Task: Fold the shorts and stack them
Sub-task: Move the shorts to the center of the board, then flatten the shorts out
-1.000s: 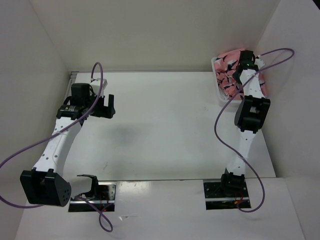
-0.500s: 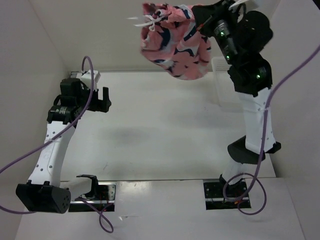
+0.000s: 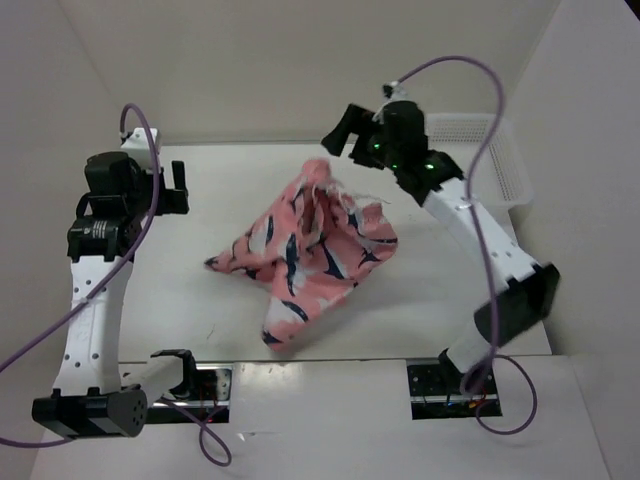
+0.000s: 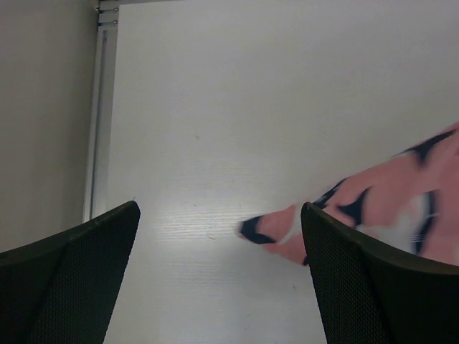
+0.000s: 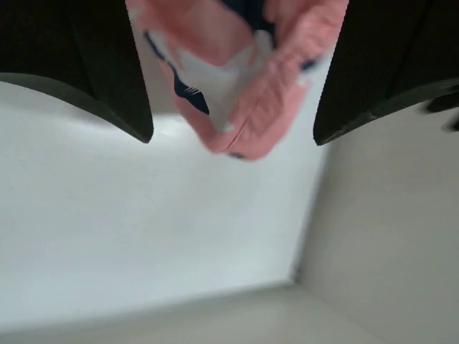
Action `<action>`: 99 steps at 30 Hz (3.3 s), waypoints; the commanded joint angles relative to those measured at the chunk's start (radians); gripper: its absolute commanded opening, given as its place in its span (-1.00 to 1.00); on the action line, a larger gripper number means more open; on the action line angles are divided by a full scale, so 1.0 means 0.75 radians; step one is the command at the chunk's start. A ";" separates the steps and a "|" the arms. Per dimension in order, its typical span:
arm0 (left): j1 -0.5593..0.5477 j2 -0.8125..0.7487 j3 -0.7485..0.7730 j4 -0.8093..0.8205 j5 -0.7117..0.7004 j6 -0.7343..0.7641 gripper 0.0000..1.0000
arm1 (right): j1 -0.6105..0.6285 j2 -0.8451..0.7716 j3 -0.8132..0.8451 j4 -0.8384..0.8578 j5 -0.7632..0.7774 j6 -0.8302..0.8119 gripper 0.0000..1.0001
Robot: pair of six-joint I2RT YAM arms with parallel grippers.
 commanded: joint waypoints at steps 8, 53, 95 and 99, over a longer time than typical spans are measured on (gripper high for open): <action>0.003 0.074 -0.157 0.085 0.244 0.004 1.00 | -0.054 0.125 -0.287 0.002 0.233 -0.049 1.00; 0.232 0.468 -0.830 0.545 0.315 0.004 1.00 | 0.513 0.321 -0.807 0.264 0.268 0.368 0.24; 0.449 0.103 0.022 0.355 0.728 0.004 -1.00 | -0.113 -0.327 -0.147 -0.179 0.152 -0.039 -1.00; 0.449 0.068 0.169 0.412 0.847 0.004 -1.00 | -0.154 -0.358 0.056 -0.269 0.082 -0.080 -1.00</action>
